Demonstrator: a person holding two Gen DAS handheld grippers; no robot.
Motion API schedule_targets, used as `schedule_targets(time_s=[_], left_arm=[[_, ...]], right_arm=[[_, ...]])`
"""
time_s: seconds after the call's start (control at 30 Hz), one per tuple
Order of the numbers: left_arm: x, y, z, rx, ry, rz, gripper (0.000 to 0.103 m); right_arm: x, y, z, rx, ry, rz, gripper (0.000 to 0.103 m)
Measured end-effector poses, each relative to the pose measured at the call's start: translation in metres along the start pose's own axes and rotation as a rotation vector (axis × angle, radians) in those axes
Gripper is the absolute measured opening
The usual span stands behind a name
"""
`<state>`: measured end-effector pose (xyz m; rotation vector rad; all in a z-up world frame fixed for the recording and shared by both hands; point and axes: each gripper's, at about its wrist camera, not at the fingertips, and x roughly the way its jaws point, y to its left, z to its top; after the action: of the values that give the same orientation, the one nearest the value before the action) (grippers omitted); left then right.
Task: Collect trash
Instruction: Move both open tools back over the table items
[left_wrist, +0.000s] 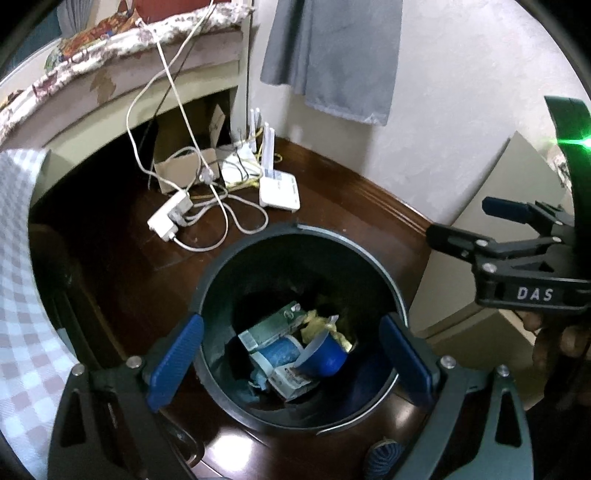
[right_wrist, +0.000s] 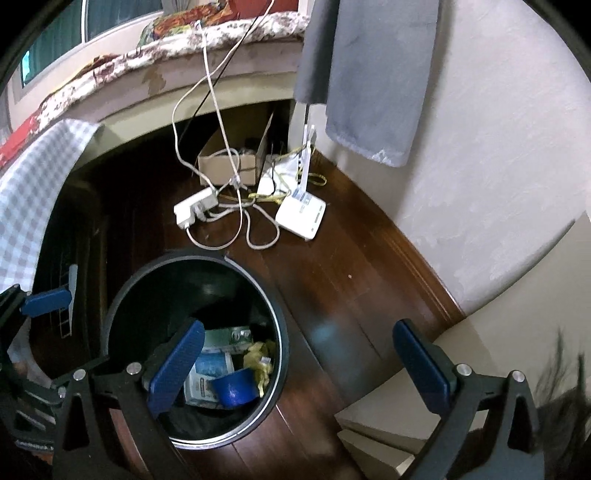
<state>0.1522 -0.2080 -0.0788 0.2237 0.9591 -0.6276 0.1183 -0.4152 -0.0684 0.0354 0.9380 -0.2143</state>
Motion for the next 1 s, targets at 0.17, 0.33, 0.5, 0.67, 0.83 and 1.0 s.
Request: schedule_targets(time_s=[0.17,0.33,0.5,0.67,0.83,1.0], left_arm=[[-0.021,0.005,0.008,-0.001,-0.043,0.036,0.097],[-0.047,0.013,0.016,-0.026,-0.107,0.075,0.097],[-0.075,0.028,0.018,-0.048,-0.157,0.150,0.098],[-0.102,0.051,0.014,-0.079,-0.189,0.197,0.098],[-0.126,0.075,0.005,-0.123,-0.220,0.249,0.098],[-0.142,0.100,-0.008,-0.163,-0.230,0.315,0.098]], right_arm=[[-0.011,0.000,0.010,0.021,-0.039,0.005,0.103],[-0.028,0.008,0.022,0.027,-0.097,0.008,0.103],[-0.050,0.019,0.035,0.024,-0.167,0.034,0.103],[-0.065,0.046,0.044,-0.011,-0.205,0.078,0.103],[-0.081,0.090,0.050,-0.107,-0.260,0.124,0.103],[-0.092,0.130,0.053,-0.193,-0.300,0.158,0.103]])
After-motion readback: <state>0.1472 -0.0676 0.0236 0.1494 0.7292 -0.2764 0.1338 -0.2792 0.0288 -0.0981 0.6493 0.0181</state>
